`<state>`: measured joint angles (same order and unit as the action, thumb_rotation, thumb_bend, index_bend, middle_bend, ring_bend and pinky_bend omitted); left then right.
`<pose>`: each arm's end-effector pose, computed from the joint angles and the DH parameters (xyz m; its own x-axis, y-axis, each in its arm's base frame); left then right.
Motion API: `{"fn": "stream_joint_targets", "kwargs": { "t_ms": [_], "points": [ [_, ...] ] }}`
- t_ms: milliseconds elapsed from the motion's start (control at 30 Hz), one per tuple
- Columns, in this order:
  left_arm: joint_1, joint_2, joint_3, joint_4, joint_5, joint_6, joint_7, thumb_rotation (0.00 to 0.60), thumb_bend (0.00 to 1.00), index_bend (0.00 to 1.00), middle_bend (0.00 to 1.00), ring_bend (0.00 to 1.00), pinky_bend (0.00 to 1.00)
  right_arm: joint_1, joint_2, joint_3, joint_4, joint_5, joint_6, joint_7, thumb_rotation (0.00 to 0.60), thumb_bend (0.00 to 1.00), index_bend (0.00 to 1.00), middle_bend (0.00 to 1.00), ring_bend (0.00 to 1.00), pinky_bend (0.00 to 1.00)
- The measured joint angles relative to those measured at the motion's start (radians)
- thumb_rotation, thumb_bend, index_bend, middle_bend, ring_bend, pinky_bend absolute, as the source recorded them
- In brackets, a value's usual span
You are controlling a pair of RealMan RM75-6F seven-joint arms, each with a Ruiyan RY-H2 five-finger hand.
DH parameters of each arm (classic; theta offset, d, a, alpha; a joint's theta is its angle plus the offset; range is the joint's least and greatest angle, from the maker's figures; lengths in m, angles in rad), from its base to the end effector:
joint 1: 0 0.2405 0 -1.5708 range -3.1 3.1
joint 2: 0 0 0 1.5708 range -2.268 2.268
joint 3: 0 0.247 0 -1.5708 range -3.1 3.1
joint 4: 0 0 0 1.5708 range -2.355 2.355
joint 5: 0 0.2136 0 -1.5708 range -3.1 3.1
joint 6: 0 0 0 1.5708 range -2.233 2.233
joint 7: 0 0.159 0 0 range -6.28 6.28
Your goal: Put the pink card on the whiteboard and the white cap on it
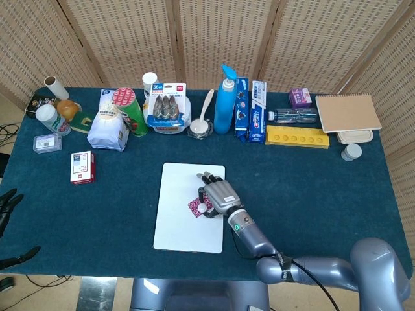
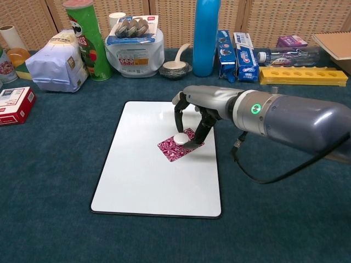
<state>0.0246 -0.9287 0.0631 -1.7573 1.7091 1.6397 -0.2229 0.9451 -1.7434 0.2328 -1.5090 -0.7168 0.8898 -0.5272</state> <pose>-0.2765 0.1377 0.1892 0.2228 0.0272 0.9745 0.9705 -0.1004 -0.2191 -0.0576 -0.3357 -0.0974 0.3497 -0.4741 0.8080 -0.9153 -0.3568 0.1868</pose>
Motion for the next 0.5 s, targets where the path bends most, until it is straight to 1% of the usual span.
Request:
{"fn": "stream_joint_targets", "kwargs": {
  "t_ms": [100, 200, 500],
  "points": [
    [-0.004, 0.002, -0.001, -0.001, -0.004, -0.008, -0.002, 0.600, 0.08, 0.00, 0.00, 0.00, 0.06, 0.014, -0.019, 0.005, 0.022, 0.048, 0.015, -0.022, 0.600, 0.35, 0.55, 0.09, 0.04, 0.15],
    [-0.009, 0.004, -0.001, -0.003, -0.005, -0.018, 0.001, 0.600, 0.08, 0.00, 0.00, 0.00, 0.06, 0.023, -0.032, 0.008, 0.047, 0.072, 0.025, -0.032, 0.600, 0.35, 0.55, 0.09, 0.03, 0.15],
    [-0.011, 0.006, -0.001, -0.008, -0.010, -0.021, 0.002, 0.600, 0.08, 0.00, 0.00, 0.00, 0.06, 0.038, -0.073, 0.011, 0.089, 0.114, 0.037, -0.043, 0.600, 0.35, 0.54, 0.09, 0.03, 0.15]
  ]
}}
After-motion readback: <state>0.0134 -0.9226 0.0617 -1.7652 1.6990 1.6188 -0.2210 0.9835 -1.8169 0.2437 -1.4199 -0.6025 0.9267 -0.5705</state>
